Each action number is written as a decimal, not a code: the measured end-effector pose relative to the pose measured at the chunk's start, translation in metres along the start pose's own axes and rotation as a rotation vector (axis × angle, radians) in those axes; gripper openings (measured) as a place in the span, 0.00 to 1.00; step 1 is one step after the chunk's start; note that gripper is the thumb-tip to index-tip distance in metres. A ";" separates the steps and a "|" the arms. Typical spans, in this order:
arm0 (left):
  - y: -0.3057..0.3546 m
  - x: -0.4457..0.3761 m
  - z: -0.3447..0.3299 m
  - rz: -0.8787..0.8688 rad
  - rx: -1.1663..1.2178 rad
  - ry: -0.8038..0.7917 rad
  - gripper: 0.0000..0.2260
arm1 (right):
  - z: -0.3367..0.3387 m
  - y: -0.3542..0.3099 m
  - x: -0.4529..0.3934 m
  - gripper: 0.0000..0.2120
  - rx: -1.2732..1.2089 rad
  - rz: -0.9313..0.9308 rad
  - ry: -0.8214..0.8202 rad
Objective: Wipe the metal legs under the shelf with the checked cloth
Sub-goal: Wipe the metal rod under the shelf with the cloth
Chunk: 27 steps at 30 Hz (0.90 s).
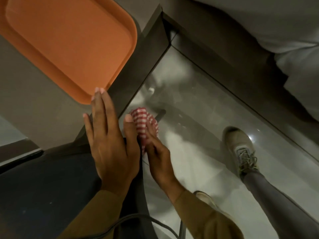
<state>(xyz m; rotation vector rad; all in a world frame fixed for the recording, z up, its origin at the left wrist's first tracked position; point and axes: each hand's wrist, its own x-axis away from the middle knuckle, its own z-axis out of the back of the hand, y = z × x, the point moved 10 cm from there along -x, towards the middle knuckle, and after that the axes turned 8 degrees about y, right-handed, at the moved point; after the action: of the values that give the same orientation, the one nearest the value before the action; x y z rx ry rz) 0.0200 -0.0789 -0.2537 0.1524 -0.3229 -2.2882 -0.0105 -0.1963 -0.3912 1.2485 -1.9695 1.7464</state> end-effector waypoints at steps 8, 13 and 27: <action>-0.001 0.001 0.001 -0.002 0.026 0.024 0.31 | 0.043 0.069 -0.084 0.24 0.086 -0.336 0.227; 0.005 0.000 0.003 -0.025 0.000 0.016 0.33 | 0.008 -0.006 -0.005 0.19 0.049 -0.105 0.068; 0.005 0.003 -0.001 -0.055 0.069 -0.020 0.36 | 0.043 0.092 -0.103 0.26 0.057 -0.360 0.217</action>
<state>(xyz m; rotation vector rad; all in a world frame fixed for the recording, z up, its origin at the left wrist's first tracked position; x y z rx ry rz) 0.0217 -0.0844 -0.2536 0.1756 -0.4123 -2.3356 0.0029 -0.1968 -0.5350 1.2752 -1.4796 1.6822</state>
